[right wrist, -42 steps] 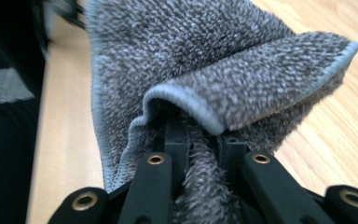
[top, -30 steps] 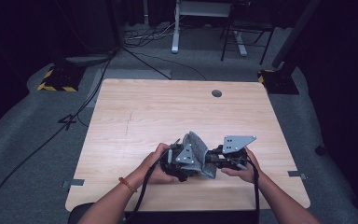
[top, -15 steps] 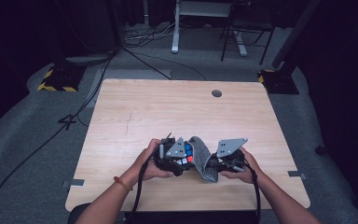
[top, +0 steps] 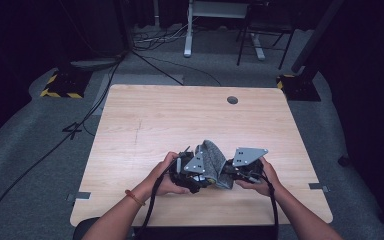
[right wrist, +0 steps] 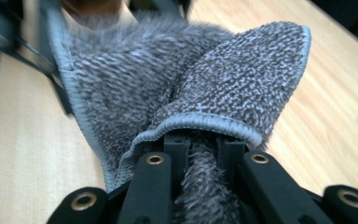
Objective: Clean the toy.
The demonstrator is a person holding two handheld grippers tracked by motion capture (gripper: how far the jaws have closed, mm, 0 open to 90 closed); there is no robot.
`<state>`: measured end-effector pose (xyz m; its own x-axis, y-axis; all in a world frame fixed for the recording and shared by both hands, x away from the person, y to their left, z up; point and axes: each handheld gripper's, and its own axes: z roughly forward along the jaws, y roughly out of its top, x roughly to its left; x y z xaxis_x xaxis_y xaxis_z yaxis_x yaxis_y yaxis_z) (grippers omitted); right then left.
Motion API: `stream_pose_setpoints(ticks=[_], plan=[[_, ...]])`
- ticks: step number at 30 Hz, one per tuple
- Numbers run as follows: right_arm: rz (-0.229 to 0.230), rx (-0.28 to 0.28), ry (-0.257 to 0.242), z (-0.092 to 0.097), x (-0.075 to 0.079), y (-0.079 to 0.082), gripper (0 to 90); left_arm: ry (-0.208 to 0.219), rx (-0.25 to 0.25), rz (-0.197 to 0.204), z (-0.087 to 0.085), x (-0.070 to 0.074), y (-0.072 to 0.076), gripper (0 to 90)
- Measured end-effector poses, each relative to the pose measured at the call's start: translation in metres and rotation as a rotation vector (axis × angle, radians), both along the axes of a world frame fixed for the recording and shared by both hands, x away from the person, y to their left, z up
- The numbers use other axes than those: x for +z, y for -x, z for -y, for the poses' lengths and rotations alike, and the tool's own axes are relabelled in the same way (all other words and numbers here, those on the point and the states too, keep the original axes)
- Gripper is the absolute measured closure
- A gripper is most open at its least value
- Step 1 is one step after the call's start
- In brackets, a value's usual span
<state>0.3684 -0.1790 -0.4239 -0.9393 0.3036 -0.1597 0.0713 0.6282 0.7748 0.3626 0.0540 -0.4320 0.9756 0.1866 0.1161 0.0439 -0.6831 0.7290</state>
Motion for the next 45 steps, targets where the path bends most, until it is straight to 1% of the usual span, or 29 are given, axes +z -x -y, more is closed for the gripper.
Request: stream_pose_setpoints(ticks=[2, 3, 5, 7, 9, 11, 14, 18, 20, 21, 23, 24, 25, 27, 28, 29, 30, 32, 33, 35, 36, 37, 38, 39, 40, 41, 42, 43, 45], plan=[[-0.023, 0.004, 0.034, -0.001, -0.005, -0.003, 79.3, 0.013, 0.014, 0.006, -0.005, 0.003, 0.0, 33.2], [-0.03, 0.014, 0.04, -0.001, -0.007, -0.003, 79.3, 0.026, 0.017, 0.014, -0.007, 0.004, 0.0, 33.2], [-0.041, 0.022, 0.051, -0.002, -0.009, -0.003, 79.3, 0.029, 0.026, 0.015, -0.008, 0.005, 0.001, 33.3], [-0.067, 0.074, 0.062, -0.006, -0.012, 0.001, 79.4, 0.024, 0.03, 0.02, -0.01, 0.006, -0.002, 33.3], [-0.068, 0.115, 0.073, -0.011, -0.01, 0.005, 79.4, 0.018, 0.018, 0.01, -0.01, 0.004, -0.003, 33.3], [-0.052, 0.12, 0.09, -0.012, -0.009, 0.008, 79.4, 0.012, 0.023, 0.011, -0.011, 0.004, -0.003, 33.3], [-0.065, 0.123, 0.081, -0.009, -0.007, 0.007, 79.5, 0.005, 0.028, 0.021, -0.011, 0.004, -0.004, 33.4], [-0.056, 0.117, 0.054, -0.002, -0.001, 0.006, 79.4, 0.013, 0.037, 0.006, -0.013, 0.002, -0.006, 33.4], [-0.042, 0.115, 0.05, 0.001, 0.004, 0.008, 79.5, -0.032, 0.044, 0.02, -0.012, -0.001, -0.006, 33.4], [-0.042, 0.119, 0.034, 0.002, 0.006, 0.008, 79.5, -0.045, 0.049, 0.023, -0.011, -0.003, -0.006, 33.4], [-0.046, 0.126, 0.01, 0.004, 0.011, 0.008, 79.4, -0.048, 0.049, 0.013, -0.01, -0.005, -0.006, 33.4], [-0.046, 0.126, 0.01, 0.004, 0.011, 0.008, 79.4, -0.037, 0.044, 0.013, -0.009, -0.006, -0.006, 33.4], [-0.045, 0.131, -0.007, 0.003, 0.011, 0.009, 79.3, -0.034, 0.032, 0.016, -0.005, -0.006, -0.004, 33.4], [-0.045, 0.136, -0.012, 0.002, 0.011, 0.01, 79.2, -0.044, 0.032, 0.022, -0.002, -0.006, -0.003, 33.4], [-0.026, 0.134, -0.019, 0.0, 0.011, 0.012, 79.2, -0.052, 0.027, 0.006, 0.001, -0.009, -0.003, 33.4], [-0.026, 0.134, -0.019, 0.0, 0.011, 0.012, 79.2, -0.052, 0.027, 0.006, 0.001, -0.009, -0.003, 33.4], [-0.019, 0.128, -0.034, 0.0, 0.011, 0.012, 79.1, -0.051, 0.021, -0.01, 0.002, -0.01, -0.002, 33.4], [0.0, 0.104, -0.081, 0.001, 0.013, 0.011, 79.2, -0.073, 0.004, -0.007, 0.012, -0.014, 0.002, 33.4], [0.0, 0.104, -0.081, 0.001, 0.013, 0.011, 79.2, -0.073, 0.004, -0.007, 0.012, -0.014, 0.002, 33.3], [0.02, 0.069, -0.068, 0.0, 0.014, 0.011, 79.2, -0.088, 0.001, 0.001, 0.018, -0.015, 0.005, 33.3], [0.026, 0.032, -0.047, 0.002, 0.012, 0.006, 79.2, -0.082, -0.016, 0.005, 0.02, -0.013, 0.006, 33.4], [0.026, 0.032, -0.047, 0.002, 0.012, 0.006, 79.2, -0.082, -0.016, 0.005, 0.02, -0.013, 0.006, 33.4], [0.005, -0.006, -0.033, 0.006, 0.008, 0.0, 79.2, -0.053, -0.022, 0.013, 0.019, -0.008, 0.007, 33.4], [0.005, -0.006, -0.033, 0.006, 0.008, 0.0, 79.2, -0.053, -0.022, 0.013, 0.019, -0.008, 0.007, 33.4], [-0.018, -0.03, -0.013, 0.009, 0.002, -0.005, 79.2, -0.025, -0.016, 0.023, 0.015, -0.002, 0.008, 33.4], [-0.038, -0.035, -0.01, 0.01, -0.001, -0.007, 79.2, -0.007, -0.009, 0.03, 0.013, 0.0, 0.009, 33.3], [-0.059, -0.032, -0.005, 0.011, -0.003, -0.009, 79.2, -0.007, -0.009, 0.03, 0.013, 0.0, 0.009, 33.3], [-0.077, -0.03, -0.005, 0.011, -0.005, -0.01, 79.2, 0.03, 0.004, 0.04, 0.008, 0.005, 0.009, 33.4], [-0.115, -0.015, -0.014, 0.01, -0.008, -0.011, 79.2, 0.068, 0.017, 0.035, 0.004, 0.007, 0.008, 33.4]])
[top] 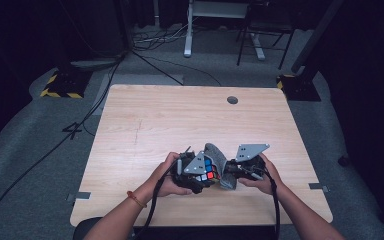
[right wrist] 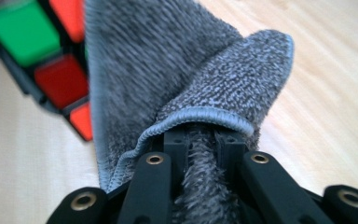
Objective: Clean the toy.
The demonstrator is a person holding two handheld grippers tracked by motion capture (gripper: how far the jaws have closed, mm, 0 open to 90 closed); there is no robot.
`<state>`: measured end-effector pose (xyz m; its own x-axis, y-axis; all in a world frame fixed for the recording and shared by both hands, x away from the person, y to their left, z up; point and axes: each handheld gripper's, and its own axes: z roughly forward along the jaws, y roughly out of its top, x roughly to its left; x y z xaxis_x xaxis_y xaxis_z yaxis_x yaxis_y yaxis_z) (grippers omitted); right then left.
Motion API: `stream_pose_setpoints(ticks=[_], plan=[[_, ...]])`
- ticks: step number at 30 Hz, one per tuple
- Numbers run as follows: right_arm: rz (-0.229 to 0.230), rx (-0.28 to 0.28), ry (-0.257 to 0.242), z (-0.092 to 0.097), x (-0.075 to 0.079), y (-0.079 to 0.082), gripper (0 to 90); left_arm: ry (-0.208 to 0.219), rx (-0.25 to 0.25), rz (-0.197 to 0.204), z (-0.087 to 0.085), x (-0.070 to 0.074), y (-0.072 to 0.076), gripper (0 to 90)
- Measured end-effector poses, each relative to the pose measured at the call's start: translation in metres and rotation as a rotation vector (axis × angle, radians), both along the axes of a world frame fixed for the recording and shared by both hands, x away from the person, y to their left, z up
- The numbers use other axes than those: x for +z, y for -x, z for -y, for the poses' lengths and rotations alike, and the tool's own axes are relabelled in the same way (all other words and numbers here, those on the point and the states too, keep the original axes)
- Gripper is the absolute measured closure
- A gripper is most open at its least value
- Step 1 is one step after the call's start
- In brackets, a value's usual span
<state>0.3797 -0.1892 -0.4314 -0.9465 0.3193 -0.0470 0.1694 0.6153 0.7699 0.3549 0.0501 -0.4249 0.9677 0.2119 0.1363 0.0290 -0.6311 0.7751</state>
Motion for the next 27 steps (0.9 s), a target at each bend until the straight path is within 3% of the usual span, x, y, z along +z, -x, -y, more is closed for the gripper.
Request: stream_pose_setpoints(ticks=[2, 3, 9, 16, 22, 26, 27], plan=[[-0.014, 0.027, 0.004, -0.004, -0.002, 0.002, 79.2, 0.008, -0.004, -0.006, -0.001, 0.0, -0.001, 33.4], [-0.029, 0.051, -0.019, -0.006, -0.002, 0.003, 79.2, 0.001, -0.008, 0.002, -0.001, -0.001, 0.0, 33.3], [-0.066, 0.061, -0.077, -0.003, -0.002, 0.002, 79.3, -0.006, -0.004, 0.003, -0.001, -0.004, -0.002, 33.0], [-0.038, 0.077, -0.106, -0.001, 0.004, 0.007, 79.2, -0.019, -0.018, 0.014, 0.0, -0.006, -0.001, 32.6], [-0.013, 0.073, -0.096, -0.002, 0.008, 0.011, 79.2, -0.055, -0.014, 0.027, 0.001, -0.009, -0.001, 31.5], [-0.006, 0.063, -0.125, 0.001, 0.013, 0.012, 79.2, -0.049, -0.006, 0.03, 0.0, -0.009, -0.001, 32.4], [-0.005, 0.062, -0.127, 0.001, 0.014, 0.012, 79.2, -0.023, -0.009, 0.017, -0.002, -0.008, -0.003, 32.6]])
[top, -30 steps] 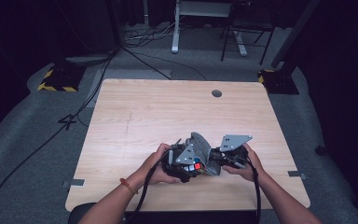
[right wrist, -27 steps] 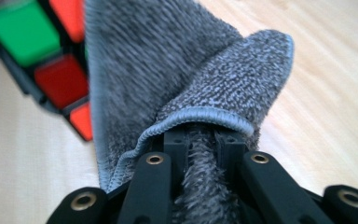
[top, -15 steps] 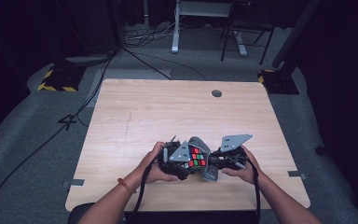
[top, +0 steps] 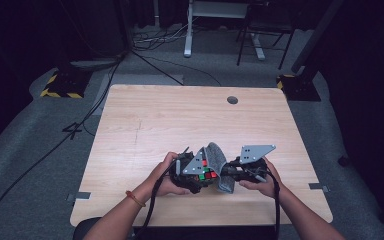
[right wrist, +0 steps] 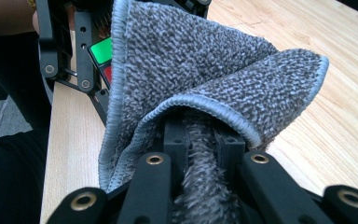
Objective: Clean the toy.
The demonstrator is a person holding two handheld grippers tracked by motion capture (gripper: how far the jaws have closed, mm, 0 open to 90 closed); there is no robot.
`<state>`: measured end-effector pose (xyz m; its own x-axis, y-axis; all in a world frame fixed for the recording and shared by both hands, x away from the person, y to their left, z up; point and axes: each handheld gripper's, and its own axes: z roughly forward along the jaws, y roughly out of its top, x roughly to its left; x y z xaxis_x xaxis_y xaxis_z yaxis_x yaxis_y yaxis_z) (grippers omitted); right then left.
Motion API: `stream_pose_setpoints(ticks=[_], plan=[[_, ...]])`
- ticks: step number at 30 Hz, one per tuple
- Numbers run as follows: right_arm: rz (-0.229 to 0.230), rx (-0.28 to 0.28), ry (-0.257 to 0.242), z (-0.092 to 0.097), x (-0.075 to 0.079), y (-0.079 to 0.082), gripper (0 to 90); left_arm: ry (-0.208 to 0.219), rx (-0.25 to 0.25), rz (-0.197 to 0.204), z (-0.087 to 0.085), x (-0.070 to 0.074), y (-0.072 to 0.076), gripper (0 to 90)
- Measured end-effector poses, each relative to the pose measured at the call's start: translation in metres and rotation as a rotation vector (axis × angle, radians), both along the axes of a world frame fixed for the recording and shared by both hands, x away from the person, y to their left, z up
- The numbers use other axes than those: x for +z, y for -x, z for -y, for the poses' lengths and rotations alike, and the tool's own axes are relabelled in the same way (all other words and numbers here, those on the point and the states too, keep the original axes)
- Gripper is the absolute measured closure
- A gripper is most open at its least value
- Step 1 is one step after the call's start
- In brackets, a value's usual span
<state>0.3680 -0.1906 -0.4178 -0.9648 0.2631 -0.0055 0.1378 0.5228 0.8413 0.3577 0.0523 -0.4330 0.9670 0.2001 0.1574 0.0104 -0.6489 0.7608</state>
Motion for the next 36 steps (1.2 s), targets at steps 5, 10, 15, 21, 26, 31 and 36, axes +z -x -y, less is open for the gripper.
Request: stream_pose_setpoints(ticks=[5, 10, 15, 21, 26, 31, 36], plan=[[-0.017, -0.006, 0.03, -0.003, -0.006, -0.002, 79.2, 0.031, 0.003, 0.013, 0.0, 0.004, 0.002, 33.2], [-0.055, 0.012, 0.091, -0.011, -0.018, -0.004, 79.1, 0.013, 0.018, 0.019, 0.001, 0.003, 0.002, 33.3], [-0.038, 0.017, 0.081, -0.01, -0.016, -0.001, 79.1, -0.003, 0.043, 0.008, -0.001, 0.0, -0.003, 33.2], [-0.005, 0.012, 0.031, -0.005, -0.007, 0.003, 79.1, 0.017, 0.069, -0.021, -0.006, -0.003, -0.008, 33.0], [0.024, 0.012, -0.005, -0.003, -0.005, 0.005, 79.1, 0.039, 0.049, -0.045, -0.007, -0.002, -0.008, 33.0], [0.016, -0.027, -0.01, -0.001, -0.007, 0.001, 79.0, 0.065, -0.022, -0.043, 0.0, 0.001, 0.001, 33.2], [-0.017, -0.008, 0.064, -0.008, -0.017, -0.001, 78.9, 0.103, -0.037, -0.045, 0.001, 0.006, 0.003, 33.3]])
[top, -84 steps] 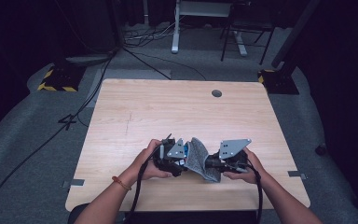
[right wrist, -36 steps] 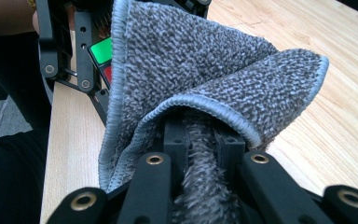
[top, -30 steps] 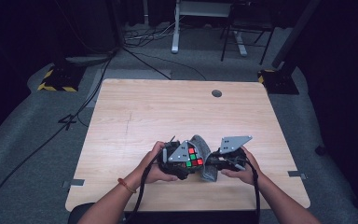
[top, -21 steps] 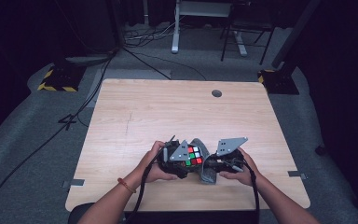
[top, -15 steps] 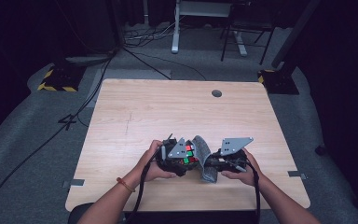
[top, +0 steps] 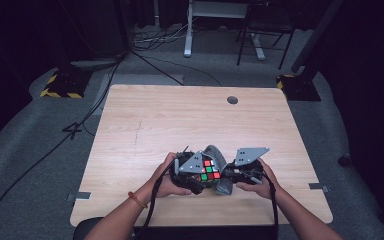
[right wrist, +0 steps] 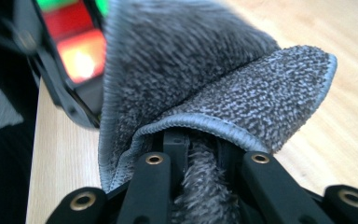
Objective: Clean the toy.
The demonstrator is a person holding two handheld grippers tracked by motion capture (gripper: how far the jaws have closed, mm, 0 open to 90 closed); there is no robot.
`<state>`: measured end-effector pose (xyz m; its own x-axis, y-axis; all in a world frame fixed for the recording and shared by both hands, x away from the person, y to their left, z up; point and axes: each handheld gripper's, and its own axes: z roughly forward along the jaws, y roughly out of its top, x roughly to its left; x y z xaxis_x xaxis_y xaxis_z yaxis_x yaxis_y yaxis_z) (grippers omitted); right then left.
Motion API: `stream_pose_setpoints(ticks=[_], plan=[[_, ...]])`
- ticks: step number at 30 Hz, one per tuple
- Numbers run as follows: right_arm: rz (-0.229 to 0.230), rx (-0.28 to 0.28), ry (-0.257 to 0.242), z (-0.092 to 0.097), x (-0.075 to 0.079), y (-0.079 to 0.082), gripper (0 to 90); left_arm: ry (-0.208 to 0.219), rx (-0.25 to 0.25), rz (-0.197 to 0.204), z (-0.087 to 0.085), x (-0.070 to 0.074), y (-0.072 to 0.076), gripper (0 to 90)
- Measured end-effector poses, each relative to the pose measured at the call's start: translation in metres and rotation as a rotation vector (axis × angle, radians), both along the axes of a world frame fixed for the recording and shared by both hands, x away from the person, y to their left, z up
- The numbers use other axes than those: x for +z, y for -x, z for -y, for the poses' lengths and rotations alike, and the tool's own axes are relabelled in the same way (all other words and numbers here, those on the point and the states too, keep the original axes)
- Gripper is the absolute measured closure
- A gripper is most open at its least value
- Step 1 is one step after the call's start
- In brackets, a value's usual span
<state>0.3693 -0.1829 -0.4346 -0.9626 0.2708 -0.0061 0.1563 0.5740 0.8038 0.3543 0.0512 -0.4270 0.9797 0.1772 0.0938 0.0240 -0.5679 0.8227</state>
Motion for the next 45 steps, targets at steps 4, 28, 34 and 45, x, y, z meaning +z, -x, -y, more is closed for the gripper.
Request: stream_pose_setpoints(ticks=[4, 28, 34, 45], plan=[[-0.021, 0.032, 0.029, -0.004, -0.004, 0.001, 78.9, -0.01, 0.01, 0.002, -0.001, -0.001, -0.003, 33.3], [0.042, 0.033, -0.05, 0.008, 0.006, 0.003, 78.9, -0.043, 0.016, -0.049, -0.004, -0.013, -0.009, 33.1], [0.012, 0.0, -0.02, 0.007, 0.001, -0.003, 78.9, -0.079, 0.005, -0.029, 0.005, -0.014, -0.004, 33.1], [0.005, -0.002, -0.054, 0.01, 0.001, -0.004, 79.0, -0.049, 0.046, -0.117, 0.003, -0.018, -0.013, 32.5]])
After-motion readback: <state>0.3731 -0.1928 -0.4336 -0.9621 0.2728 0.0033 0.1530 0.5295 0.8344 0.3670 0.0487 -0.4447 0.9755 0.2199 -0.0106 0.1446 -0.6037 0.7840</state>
